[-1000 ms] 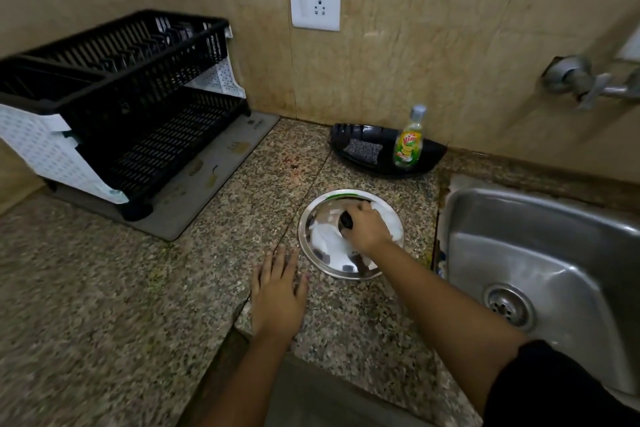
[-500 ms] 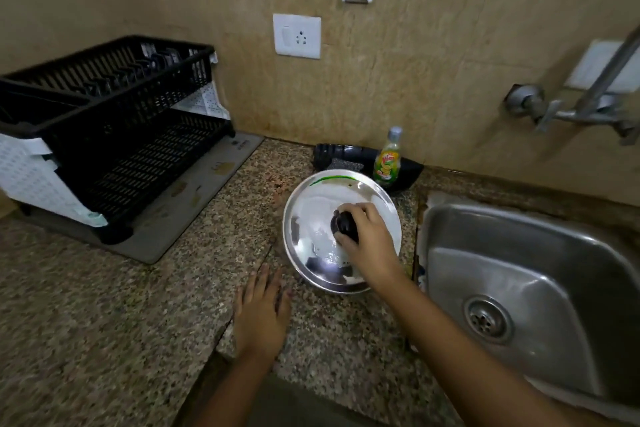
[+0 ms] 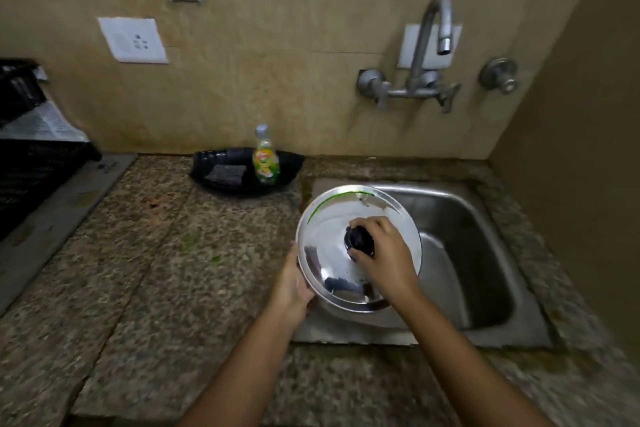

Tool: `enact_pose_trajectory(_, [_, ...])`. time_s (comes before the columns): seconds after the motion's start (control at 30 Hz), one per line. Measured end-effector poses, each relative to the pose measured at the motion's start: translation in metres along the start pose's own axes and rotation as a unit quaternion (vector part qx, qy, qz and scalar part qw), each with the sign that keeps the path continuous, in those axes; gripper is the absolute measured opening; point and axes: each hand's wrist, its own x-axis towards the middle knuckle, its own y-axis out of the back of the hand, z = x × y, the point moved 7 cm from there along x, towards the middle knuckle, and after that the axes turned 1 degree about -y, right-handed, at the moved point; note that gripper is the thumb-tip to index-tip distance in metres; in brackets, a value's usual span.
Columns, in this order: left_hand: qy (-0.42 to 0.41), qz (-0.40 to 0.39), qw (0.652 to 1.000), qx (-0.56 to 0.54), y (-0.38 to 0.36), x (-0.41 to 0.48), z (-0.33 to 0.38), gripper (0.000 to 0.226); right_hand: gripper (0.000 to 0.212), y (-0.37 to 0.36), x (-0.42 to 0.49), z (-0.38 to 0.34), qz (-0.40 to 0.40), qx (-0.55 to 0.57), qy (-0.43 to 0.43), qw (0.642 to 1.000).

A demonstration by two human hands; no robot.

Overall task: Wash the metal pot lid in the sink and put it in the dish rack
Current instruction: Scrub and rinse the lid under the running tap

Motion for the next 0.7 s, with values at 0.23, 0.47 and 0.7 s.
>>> enact_pose_trajectory(0.23, [-0.096,0.098,0.983,0.126,-0.078,0.025,-0.049,0.037,0.045,0.061,0.022,0.072,-0.008,-0.015,-0.024,1.000])
enact_pose_trajectory(0.47, [-0.162,0.112,0.971,0.136,-0.145,0.031,-0.053,0.030,0.011,0.146,0.054,0.136,0.109,0.163,-0.082,0.977])
enact_pose_trajectory(0.7, [-0.154,0.143,0.970,0.120,-0.165,0.029,-0.051,0.033,0.017,0.169,0.108,0.192,0.125,0.390,-0.209,0.888])
